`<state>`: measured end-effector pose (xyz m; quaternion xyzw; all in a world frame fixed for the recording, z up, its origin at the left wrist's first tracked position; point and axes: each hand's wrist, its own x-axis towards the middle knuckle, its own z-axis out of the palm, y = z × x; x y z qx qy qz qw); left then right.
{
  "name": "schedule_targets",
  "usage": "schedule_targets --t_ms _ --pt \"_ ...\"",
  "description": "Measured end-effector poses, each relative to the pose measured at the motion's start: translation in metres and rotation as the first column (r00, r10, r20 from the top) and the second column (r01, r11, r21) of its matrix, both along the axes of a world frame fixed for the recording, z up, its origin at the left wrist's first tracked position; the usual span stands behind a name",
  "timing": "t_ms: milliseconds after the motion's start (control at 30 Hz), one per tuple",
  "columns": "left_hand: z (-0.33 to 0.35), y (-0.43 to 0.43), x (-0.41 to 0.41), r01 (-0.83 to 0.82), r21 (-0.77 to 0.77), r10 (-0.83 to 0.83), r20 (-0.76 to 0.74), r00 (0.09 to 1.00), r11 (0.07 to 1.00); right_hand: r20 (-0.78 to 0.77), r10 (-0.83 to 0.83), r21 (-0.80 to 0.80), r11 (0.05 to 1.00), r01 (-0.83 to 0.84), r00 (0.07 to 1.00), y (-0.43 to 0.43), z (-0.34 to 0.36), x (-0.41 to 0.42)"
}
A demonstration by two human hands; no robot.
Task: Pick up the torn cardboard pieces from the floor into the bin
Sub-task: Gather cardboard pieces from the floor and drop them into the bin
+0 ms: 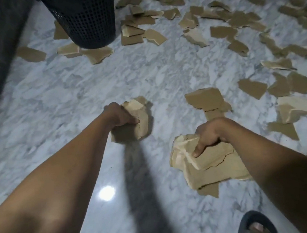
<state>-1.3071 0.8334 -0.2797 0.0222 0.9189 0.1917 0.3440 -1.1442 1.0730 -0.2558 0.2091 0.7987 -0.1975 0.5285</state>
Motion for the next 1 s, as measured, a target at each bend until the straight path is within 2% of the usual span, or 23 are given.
schedule_targets --t_ms 67,167,333,400,467,567,667,733,833,900,1000 --pt "-0.009 0.007 0.006 0.078 -0.117 -0.091 -0.111 0.990 0.990 -0.035 0.225 0.117 0.968 -0.220 0.974 -0.024 -0.012 0.016" --pt "-0.023 0.009 0.014 0.017 -0.114 -0.026 -0.076 0.997 0.993 -0.117 0.332 0.218 0.928 -0.302 0.936 -0.051 -0.025 0.039" --pt "-0.014 0.020 0.016 0.009 -0.118 -0.034 -0.213 0.976 0.993 -0.258 0.329 0.235 0.933 -0.271 0.909 -0.058 -0.027 0.054" --pt "-0.012 0.022 0.016 0.001 -0.101 -0.023 -0.212 0.977 0.995 -0.274 0.305 0.227 0.942 -0.247 0.912 -0.055 -0.027 0.055" --pt "-0.017 0.018 0.017 -0.024 -0.076 0.012 -0.156 0.988 0.997 -0.274 0.248 0.201 0.959 -0.197 0.929 -0.051 -0.029 0.054" --pt "-0.022 0.011 0.020 -0.040 -0.047 0.037 -0.075 0.997 0.998 -0.285 0.068 0.129 0.991 -0.032 0.956 -0.037 -0.028 0.049" --pt "-0.023 0.010 0.022 0.030 -0.062 -0.033 -0.061 0.998 0.998 -0.328 -0.106 0.072 0.988 0.137 0.939 -0.012 -0.017 0.043" --pt "-0.018 0.016 0.024 0.089 -0.084 -0.093 -0.047 0.995 0.993 -0.350 -0.261 0.041 0.955 0.292 0.900 0.008 -0.006 0.042" --pt "-0.014 0.027 0.029 0.158 -0.097 -0.161 -0.027 0.987 0.983 -0.411 -0.488 0.019 0.839 0.543 0.770 0.041 -0.003 0.044" --pt "-0.014 0.034 0.032 0.175 -0.078 -0.178 -0.025 0.984 0.981 -0.463 -0.537 0.078 0.767 0.637 0.705 0.053 -0.015 0.049" --pt "-0.015 0.039 0.035 0.166 -0.037 -0.167 -0.024 0.986 0.985 -0.468 -0.579 0.075 0.727 0.683 0.667 0.044 -0.034 0.058"
